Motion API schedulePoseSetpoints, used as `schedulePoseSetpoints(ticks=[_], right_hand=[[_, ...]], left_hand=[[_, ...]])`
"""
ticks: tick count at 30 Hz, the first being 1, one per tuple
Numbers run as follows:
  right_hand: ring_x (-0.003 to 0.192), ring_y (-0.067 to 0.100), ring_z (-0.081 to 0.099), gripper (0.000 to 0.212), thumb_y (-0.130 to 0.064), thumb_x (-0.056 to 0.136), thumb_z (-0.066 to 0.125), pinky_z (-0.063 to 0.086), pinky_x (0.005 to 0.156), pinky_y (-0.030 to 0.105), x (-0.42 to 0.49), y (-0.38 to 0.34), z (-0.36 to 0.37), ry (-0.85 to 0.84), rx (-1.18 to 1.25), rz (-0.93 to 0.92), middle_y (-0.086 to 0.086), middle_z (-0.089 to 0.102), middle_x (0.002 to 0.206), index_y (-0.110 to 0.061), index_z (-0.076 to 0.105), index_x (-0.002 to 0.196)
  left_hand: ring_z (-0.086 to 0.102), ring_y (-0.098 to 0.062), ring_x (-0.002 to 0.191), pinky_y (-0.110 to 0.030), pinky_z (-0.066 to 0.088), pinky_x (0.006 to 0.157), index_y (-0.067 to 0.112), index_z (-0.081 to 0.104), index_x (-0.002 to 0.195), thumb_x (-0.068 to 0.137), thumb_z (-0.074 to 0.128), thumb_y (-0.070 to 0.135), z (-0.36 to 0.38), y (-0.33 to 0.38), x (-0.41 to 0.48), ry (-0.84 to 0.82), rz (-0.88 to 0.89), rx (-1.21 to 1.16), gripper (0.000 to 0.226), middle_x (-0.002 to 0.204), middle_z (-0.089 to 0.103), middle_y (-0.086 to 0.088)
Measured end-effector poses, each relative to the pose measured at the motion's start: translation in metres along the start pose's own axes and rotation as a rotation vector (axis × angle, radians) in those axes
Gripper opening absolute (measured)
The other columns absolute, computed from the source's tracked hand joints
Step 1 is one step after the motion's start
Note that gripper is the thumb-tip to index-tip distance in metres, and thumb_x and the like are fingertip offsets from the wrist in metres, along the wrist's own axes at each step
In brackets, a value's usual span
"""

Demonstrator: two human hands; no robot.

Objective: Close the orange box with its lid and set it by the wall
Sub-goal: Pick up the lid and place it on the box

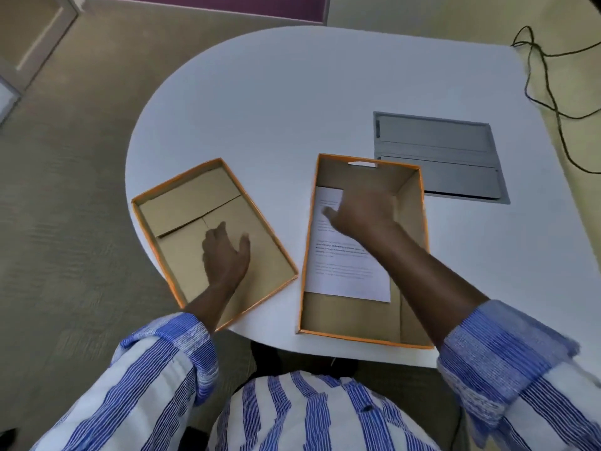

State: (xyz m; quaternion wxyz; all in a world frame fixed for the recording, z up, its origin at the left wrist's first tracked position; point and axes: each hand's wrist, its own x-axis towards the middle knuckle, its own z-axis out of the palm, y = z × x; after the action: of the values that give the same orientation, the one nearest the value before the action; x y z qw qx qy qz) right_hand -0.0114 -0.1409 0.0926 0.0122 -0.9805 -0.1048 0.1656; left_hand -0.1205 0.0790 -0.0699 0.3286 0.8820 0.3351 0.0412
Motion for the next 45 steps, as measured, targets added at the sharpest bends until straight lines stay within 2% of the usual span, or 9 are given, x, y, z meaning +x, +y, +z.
schedulePoseSetpoints(ticks=[6,14,18,22,24,27,32,39,45], right_hand=[[0.121,0.033,0.056,0.072,-0.056,0.091,0.057,0.047,0.088,0.041,0.016,-0.095,0.062,-0.132,0.103,-0.345,0.014,0.055,0.135,-0.011,0.038,0.144],[0.138,0.043,0.039,0.096,-0.053,0.089,0.063,0.041,0.108,0.051,0.03,-0.122,0.146,-0.466,0.127,-0.215,0.022,0.01,0.163,-0.011,0.009,0.156],[0.144,0.042,0.032,0.098,-0.053,0.091,0.061,0.037,0.113,0.05,0.035,-0.119,0.154,-0.52,0.115,-0.183,0.02,-0.008,0.166,-0.01,0.004,0.158],[0.141,0.041,0.036,0.083,-0.056,0.091,0.058,0.041,0.109,0.05,0.039,-0.138,0.137,-0.443,0.091,-0.225,0.021,0.013,0.163,-0.008,0.027,0.152],[0.134,0.034,0.046,0.074,-0.056,0.092,0.055,0.044,0.105,0.046,0.039,-0.158,0.122,-0.386,0.19,-0.314,0.019,0.038,0.154,-0.007,0.041,0.146],[0.122,0.027,0.057,0.062,-0.057,0.093,0.054,0.047,0.098,0.039,0.033,-0.192,0.092,-0.325,0.416,-0.402,0.012,0.061,0.135,-0.009,0.058,0.132],[0.089,0.018,0.066,0.035,-0.047,0.09,0.059,0.048,0.07,0.032,0.026,-0.221,0.056,-0.261,0.57,-0.438,0.001,0.072,0.096,-0.016,0.07,0.104],[0.082,0.024,0.063,0.016,-0.025,0.093,0.06,0.05,0.072,0.038,0.03,-0.189,0.015,-0.096,0.657,-0.381,0.008,0.067,0.088,-0.011,0.066,0.1],[0.084,0.019,0.068,0.022,-0.023,0.1,0.058,0.056,0.077,0.034,0.023,-0.124,-0.027,-0.294,1.269,-0.272,0.008,0.071,0.097,-0.009,0.065,0.115]], left_hand=[[0.038,-0.044,0.135,-0.054,0.035,0.109,0.002,0.036,0.148,0.09,0.066,0.033,-0.034,-0.062,-0.001,0.079,-0.322,0.121,0.072,0.148,0.039,-0.026],[0.051,-0.047,0.123,-0.05,0.045,0.099,-0.002,0.039,0.139,0.086,0.057,0.002,-0.045,-0.096,0.003,0.014,-0.577,-0.098,0.056,0.142,0.044,-0.026],[0.059,-0.04,0.107,-0.04,0.047,0.081,0.003,0.048,0.127,0.085,0.055,0.002,-0.052,-0.103,0.01,0.023,-0.601,-0.185,0.043,0.122,0.058,-0.021],[0.057,-0.027,0.084,-0.031,0.038,0.067,0.012,0.057,0.089,0.089,0.057,0.021,-0.065,-0.089,0.019,0.086,-0.574,-0.424,0.008,0.08,0.056,0.001],[0.053,-0.025,0.075,-0.031,0.037,0.057,0.012,0.054,0.077,0.092,0.057,0.036,-0.074,-0.08,0.027,0.14,-0.58,-0.515,0.029,0.072,0.052,0.001],[0.058,-0.021,0.07,-0.032,0.044,0.064,0.011,0.06,0.071,0.093,0.049,0.058,-0.089,-0.06,0.039,0.198,-0.651,-0.666,0.053,0.073,0.062,-0.003],[0.05,-0.017,0.04,-0.029,0.037,0.047,0.011,0.059,0.063,0.1,0.037,0.062,-0.105,-0.017,0.048,0.134,-0.602,-1.06,0.066,0.046,0.053,0.0],[0.061,-0.018,0.055,-0.031,0.043,0.053,0.008,0.068,0.082,0.103,0.039,0.054,-0.089,0.011,0.053,-0.113,-0.462,-1.069,0.058,0.063,0.067,-0.005],[0.066,-0.027,0.095,-0.043,0.055,0.08,0.017,0.063,0.113,0.094,0.044,0.069,-0.058,0.0,0.044,-0.314,-0.576,-0.797,0.058,0.112,0.07,-0.012]])
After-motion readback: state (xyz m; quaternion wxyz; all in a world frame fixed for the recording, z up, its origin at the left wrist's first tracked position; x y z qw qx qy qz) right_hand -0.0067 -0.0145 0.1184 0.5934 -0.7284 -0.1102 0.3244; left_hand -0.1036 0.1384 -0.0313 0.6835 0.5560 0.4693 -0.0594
